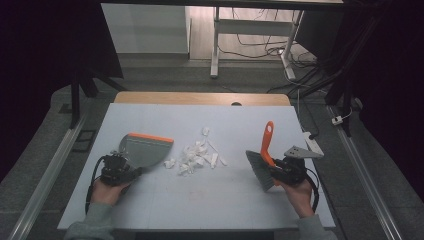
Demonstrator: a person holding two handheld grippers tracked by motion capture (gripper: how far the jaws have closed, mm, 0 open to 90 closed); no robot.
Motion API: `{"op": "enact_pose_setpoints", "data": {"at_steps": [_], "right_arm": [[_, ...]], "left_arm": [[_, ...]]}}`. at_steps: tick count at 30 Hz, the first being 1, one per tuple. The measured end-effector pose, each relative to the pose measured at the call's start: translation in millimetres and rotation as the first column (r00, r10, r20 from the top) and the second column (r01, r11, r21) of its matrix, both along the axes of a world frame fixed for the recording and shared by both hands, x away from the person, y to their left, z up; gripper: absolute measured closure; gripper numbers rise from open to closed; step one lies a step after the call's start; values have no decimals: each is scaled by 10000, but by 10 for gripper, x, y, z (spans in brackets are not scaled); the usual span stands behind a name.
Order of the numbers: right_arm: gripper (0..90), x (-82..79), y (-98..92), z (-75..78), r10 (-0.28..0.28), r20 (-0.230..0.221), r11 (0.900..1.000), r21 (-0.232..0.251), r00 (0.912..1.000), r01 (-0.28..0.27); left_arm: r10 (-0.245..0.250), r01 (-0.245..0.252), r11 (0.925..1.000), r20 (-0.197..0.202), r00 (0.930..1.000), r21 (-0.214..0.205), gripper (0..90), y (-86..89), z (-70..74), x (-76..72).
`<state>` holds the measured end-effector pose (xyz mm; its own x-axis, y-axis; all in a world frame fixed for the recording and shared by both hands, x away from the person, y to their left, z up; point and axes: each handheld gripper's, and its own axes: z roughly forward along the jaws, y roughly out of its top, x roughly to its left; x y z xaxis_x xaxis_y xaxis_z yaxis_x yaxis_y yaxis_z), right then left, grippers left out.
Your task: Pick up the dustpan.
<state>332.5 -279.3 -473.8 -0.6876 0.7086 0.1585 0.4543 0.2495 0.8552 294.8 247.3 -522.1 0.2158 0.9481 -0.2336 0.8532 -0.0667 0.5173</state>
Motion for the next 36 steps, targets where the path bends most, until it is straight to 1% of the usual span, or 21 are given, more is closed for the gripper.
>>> {"op": "enact_pose_setpoints", "data": {"at_steps": [9,25,29,35,36], "right_arm": [[695,-1,-1,1,-6,-3,10000,3,10000,6],[695,-2,1,2,-2,12,10000,31,10000,2],[695,-1,-3,3,-14,16,10000,63,10000,13],[695,-2,-1,4,-10,20,10000,54,10000,10],[695,-2,-2,4,-11,23,10000,61,10000,11]], "left_arm": [[-166,168,9998,136,9998,-132,614,21,7,-10],[-230,235,9995,279,9993,-204,616,44,20,-19],[-215,226,9995,463,9987,-237,616,56,35,-27],[-266,284,9992,610,9978,-278,616,75,48,-36],[-267,290,9991,700,9972,-320,616,83,58,-40]]}}
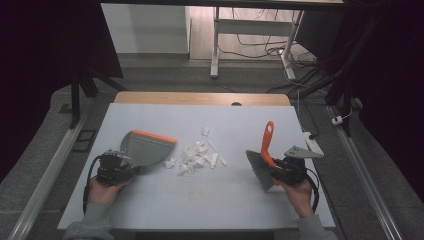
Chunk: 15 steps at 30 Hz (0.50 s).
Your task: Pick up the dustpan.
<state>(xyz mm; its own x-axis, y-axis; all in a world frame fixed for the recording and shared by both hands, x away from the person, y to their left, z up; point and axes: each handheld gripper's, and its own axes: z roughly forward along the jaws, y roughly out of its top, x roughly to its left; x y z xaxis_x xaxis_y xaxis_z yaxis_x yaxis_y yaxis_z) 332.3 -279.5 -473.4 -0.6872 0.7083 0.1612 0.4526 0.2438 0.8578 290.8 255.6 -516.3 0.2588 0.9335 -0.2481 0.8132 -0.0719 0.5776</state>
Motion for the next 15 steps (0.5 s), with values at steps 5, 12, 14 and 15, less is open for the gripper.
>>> {"op": "enact_pose_setpoints", "data": {"at_steps": [5,12,14,15], "right_arm": [[695,5,-4,3,-5,79,10000,57,10000,5],[695,-2,-6,13,-39,123,10000,73,9999,38],[695,-1,-5,13,-34,127,10000,86,9999,33],[696,2,-6,12,-33,126,10000,83,9999,32]], "left_arm": [[-101,103,9999,209,9997,-95,616,36,24,-12],[-158,173,9995,568,9983,-268,616,68,69,-43],[-196,217,9993,675,9975,-300,616,77,80,-47],[-215,239,9991,715,9972,-339,616,84,85,-50]]}}
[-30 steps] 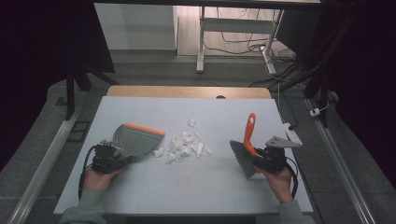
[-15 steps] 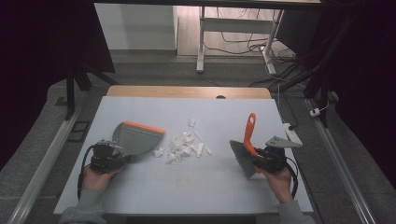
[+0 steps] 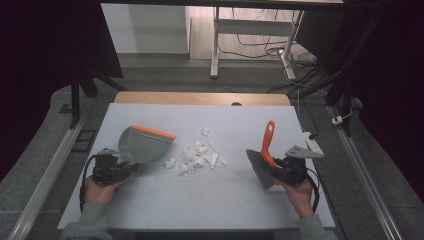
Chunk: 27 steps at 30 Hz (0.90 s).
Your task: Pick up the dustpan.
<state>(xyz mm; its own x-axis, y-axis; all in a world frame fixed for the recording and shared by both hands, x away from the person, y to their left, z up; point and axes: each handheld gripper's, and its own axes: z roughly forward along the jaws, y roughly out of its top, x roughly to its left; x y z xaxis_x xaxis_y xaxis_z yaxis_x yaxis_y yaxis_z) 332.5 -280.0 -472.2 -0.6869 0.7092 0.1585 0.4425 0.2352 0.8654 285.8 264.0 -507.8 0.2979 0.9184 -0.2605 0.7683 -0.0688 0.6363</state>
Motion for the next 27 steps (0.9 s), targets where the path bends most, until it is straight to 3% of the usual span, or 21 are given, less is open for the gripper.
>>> {"op": "enact_pose_setpoints", "data": {"at_steps": [4,10,27], "right_arm": [[695,6,-4,-2,-11,-5,10000,-6,10000,11],[695,5,-16,1,-38,20,10000,23,10000,38],[695,7,-31,3,-121,41,9999,100,9999,121]], "left_arm": [[-30,30,10000,79,10000,-37,616,15,17,-8],[-296,310,9992,521,9982,-263,616,60,103,-55],[-801,811,9967,1185,9897,-35,616,265,295,-173]]}}
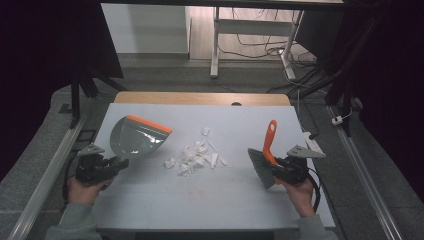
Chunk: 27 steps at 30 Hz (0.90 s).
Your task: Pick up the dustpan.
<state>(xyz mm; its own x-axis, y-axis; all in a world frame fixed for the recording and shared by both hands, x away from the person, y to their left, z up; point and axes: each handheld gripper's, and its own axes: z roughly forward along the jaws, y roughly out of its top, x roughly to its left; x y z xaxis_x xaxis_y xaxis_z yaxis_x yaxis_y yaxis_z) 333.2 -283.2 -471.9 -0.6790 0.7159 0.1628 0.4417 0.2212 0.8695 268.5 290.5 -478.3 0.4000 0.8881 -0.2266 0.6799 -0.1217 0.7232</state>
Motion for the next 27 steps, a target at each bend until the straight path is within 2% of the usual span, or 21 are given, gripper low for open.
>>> {"op": "enact_pose_setpoints", "data": {"at_steps": [6,27], "right_arm": [[695,-7,7,1,29,31,10000,-26,10000,-29],[695,-21,24,5,66,57,10000,-25,10000,-66]], "left_arm": [[-552,551,9985,179,9983,49,616,78,42,-50],[-1536,1519,9866,252,9878,596,617,143,103,-154]]}}
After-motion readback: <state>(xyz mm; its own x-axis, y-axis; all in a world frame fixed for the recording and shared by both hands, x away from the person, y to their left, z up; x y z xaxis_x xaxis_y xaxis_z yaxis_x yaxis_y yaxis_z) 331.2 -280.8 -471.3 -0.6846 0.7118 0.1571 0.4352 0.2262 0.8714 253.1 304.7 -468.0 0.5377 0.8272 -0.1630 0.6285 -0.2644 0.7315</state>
